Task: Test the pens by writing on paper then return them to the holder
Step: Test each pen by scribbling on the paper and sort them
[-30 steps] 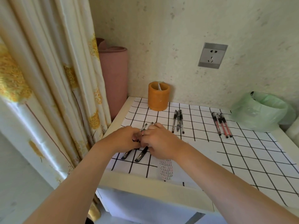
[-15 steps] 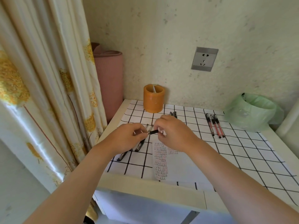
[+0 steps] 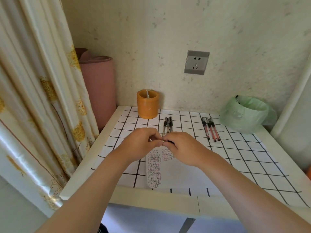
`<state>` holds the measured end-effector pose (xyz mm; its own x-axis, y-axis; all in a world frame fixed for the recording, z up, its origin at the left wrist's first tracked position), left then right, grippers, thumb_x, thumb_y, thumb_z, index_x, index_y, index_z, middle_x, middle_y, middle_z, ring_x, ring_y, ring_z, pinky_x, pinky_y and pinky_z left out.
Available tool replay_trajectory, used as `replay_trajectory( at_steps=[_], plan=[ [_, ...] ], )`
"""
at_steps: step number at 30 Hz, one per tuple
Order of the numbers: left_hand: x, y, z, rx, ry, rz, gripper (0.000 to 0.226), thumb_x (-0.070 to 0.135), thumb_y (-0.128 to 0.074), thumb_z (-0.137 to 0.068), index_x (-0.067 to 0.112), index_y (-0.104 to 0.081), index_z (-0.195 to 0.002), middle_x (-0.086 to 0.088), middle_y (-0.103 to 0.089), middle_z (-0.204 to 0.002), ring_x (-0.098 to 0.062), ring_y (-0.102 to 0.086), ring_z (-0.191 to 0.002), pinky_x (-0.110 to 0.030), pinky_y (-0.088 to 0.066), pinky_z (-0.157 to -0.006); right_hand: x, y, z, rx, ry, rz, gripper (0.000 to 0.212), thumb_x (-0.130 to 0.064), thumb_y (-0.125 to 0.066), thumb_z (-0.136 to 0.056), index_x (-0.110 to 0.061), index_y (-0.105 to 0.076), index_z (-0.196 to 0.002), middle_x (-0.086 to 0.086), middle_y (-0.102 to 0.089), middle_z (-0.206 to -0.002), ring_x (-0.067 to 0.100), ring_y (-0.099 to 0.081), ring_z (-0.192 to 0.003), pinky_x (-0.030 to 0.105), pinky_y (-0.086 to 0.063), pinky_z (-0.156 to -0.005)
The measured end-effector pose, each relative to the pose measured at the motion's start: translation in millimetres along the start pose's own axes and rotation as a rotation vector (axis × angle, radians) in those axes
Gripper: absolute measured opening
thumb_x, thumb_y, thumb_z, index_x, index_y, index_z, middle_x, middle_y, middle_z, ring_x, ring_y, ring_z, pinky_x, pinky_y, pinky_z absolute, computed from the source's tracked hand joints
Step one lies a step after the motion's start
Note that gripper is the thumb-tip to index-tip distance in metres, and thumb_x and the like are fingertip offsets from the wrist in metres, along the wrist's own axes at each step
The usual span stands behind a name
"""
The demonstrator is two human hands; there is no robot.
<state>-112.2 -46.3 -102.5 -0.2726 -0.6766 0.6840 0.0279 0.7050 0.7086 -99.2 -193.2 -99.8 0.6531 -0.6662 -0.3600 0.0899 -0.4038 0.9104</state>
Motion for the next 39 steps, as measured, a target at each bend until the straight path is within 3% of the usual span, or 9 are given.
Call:
replay_trajectory(
  at_steps=[9, 14, 18, 22, 25, 30, 34, 37, 39],
  plan=[
    [-1, -14, -17, -0.135, 0.014, 0.019, 0.007, 0.027, -0.067, -0.092, 0.029, -0.070, -0.086, 0.015, -0.072, -0.082, -0.008, -0.064, -0.078, -0.028, -0.054, -0.073, 20, -1, 3, 0.018, -0.038, 0.098, 0.024, -0.045, -0.046, -0.100, -0.033, -0.067, -0.098, -0.011, -0.055, -0.065, 0.011, -0.051, -0.063, 0.031, -0.045, -0.058],
    [-9, -16, -23, -0.169, 0.051, 0.083, 0.008, 0.025, -0.068, -0.092, 0.030, -0.070, -0.086, 0.014, -0.074, -0.083, 0.002, -0.063, -0.074, -0.017, -0.048, -0.067, 25, -5, 0, 0.044, -0.018, 0.116, 0.026, -0.048, -0.044, -0.100, -0.035, -0.066, -0.099, -0.009, -0.056, -0.064, 0.012, -0.051, -0.060, 0.029, -0.041, -0.053],
    [-12, -16, -27, -0.183, 0.057, 0.099, 0.005, 0.025, -0.072, -0.089, 0.027, -0.072, -0.085, 0.013, -0.074, -0.083, 0.000, -0.065, -0.078, -0.018, -0.047, -0.071, 34, -4, -1, 0.040, -0.048, 0.058, 0.027, -0.057, -0.045, -0.097, -0.043, -0.067, -0.106, -0.015, -0.048, -0.055, -0.001, -0.044, -0.051, 0.025, -0.034, -0.051],
    [-15, -18, -30, -0.188, 0.071, 0.057, 0.005, 0.026, -0.070, -0.090, 0.030, -0.071, -0.087, 0.014, -0.074, -0.084, 0.000, -0.066, -0.081, -0.022, -0.049, -0.075, 45, -13, 0, -0.031, -0.128, -0.027, 0.034, -0.057, -0.045, -0.097, -0.042, -0.056, -0.125, -0.016, -0.052, -0.063, -0.003, -0.048, -0.060, 0.028, -0.039, -0.056],
    [-23, -19, -30, -0.191, 0.107, -0.110, 0.007, 0.030, -0.072, -0.087, 0.035, -0.068, -0.084, 0.017, -0.069, -0.084, 0.002, -0.063, -0.080, -0.021, -0.048, -0.072, 57, -22, 8, -0.100, -0.192, -0.186, 0.029, -0.031, -0.045, -0.101, -0.042, -0.040, -0.128, 0.001, -0.060, -0.074, 0.016, -0.055, -0.063, 0.038, -0.045, -0.059],
    [-28, -32, -28, -0.316, 0.156, -0.216, 0.009, 0.031, -0.075, -0.082, 0.035, -0.068, -0.085, 0.022, -0.065, -0.081, 0.001, -0.060, -0.076, -0.019, -0.046, -0.065, 71, -19, 15, 0.019, -0.349, -0.616, 0.033, -0.002, -0.046, -0.099, -0.027, -0.066, -0.097, 0.001, -0.064, -0.088, 0.006, -0.059, -0.062, 0.030, -0.051, -0.053],
    [-27, -39, -27, -0.348, 0.156, -0.319, 0.013, 0.029, -0.073, -0.082, 0.037, -0.066, -0.089, 0.020, -0.062, -0.090, 0.001, -0.059, -0.083, -0.021, -0.047, -0.067, 70, -21, 17, 0.044, -0.405, -0.998, 0.047, 0.013, -0.041, -0.095, -0.022, -0.069, -0.111, 0.015, -0.066, -0.105, 0.015, -0.066, -0.076, 0.030, -0.058, -0.067],
    [-25, -41, -29, -0.349, 0.147, -0.362, 0.017, 0.032, -0.071, -0.079, 0.039, -0.065, -0.093, 0.018, -0.062, -0.097, -0.001, -0.058, -0.087, -0.027, -0.053, -0.073, 70, -22, 17, 0.055, -0.371, -1.002, 0.037, 0.005, -0.060, -0.091, -0.024, -0.069, -0.113, 0.014, -0.064, -0.098, 0.016, -0.065, -0.079, 0.031, -0.058, -0.073],
    [-23, -45, -30, -0.363, 0.120, -0.345, 0.024, 0.042, -0.073, -0.077, 0.040, -0.064, -0.100, 0.018, -0.060, -0.096, 0.000, -0.057, -0.085, -0.027, -0.051, -0.072, 68, -25, 19, 0.067, -0.371, -1.053, 0.015, -0.015, -0.065, -0.094, -0.020, -0.069, -0.107, 0.008, -0.063, -0.083, 0.019, -0.063, -0.072, 0.031, -0.054, -0.061]
  ],
)
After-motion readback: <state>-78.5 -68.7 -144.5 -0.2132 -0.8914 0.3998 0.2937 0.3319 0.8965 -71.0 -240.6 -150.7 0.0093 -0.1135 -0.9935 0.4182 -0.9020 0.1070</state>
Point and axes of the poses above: each hand's wrist, its own z-axis away from the middle knuckle, its own y-axis out of the back of the hand, x = y × z, the point moved 6 cm from there along -z, towards the middle knuckle
